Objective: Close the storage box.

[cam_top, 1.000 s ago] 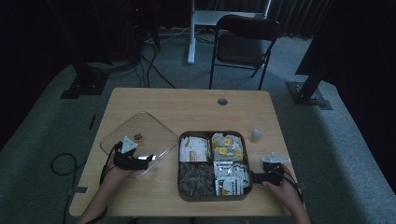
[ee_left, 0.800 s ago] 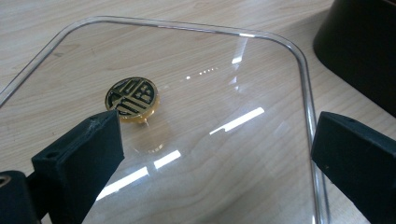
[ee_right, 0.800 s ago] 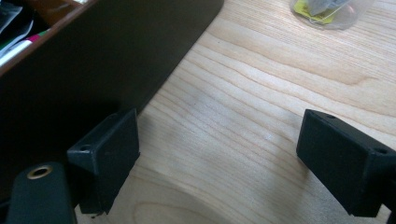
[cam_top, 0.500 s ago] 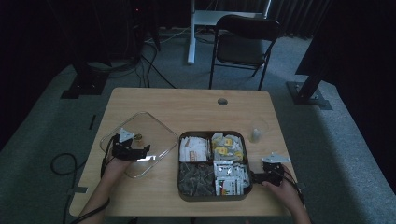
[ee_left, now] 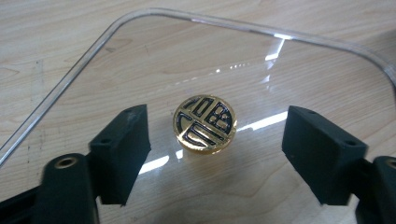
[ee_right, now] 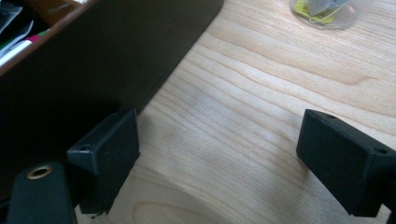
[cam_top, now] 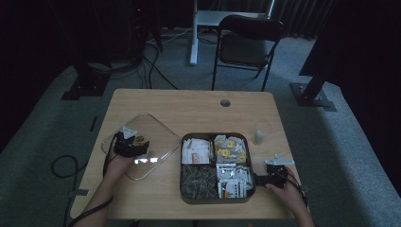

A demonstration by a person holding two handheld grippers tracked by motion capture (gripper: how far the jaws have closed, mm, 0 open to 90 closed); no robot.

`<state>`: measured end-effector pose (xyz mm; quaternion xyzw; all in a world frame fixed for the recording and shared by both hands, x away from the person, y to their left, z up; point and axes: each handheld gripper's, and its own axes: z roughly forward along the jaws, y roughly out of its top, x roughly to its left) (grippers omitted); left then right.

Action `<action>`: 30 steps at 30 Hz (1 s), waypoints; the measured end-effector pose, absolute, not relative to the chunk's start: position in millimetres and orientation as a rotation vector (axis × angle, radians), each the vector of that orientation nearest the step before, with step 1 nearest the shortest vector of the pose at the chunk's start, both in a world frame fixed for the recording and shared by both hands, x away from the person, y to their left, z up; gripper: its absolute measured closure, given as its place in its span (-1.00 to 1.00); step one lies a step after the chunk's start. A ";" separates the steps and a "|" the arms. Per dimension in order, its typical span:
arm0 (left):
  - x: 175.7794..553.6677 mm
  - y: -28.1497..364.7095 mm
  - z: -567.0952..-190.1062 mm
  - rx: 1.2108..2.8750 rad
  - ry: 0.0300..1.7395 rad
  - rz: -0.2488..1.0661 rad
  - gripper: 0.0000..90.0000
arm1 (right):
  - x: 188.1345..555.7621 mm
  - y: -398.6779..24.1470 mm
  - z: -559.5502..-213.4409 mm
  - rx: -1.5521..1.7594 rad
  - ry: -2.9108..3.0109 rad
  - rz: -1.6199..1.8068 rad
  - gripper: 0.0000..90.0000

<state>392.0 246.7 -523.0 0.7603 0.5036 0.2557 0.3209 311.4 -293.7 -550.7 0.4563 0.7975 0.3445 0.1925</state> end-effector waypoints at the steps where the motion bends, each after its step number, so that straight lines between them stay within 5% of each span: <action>1: 392.9 246.8 -523.5 1.995 1.329 0.668 -0.32 | 311.4 -293.7 -550.7 1.281 2.238 0.967 -0.72; 11: 400.6 248.0 -523.9 2.020 1.350 0.676 0.00 | 311.4 -293.7 -550.7 1.281 2.238 0.967 -0.72; 30: 408.8 243.5 -528.7 2.036 1.367 0.655 0.29 | 311.4 -293.7 -550.8 1.281 2.238 0.967 -0.72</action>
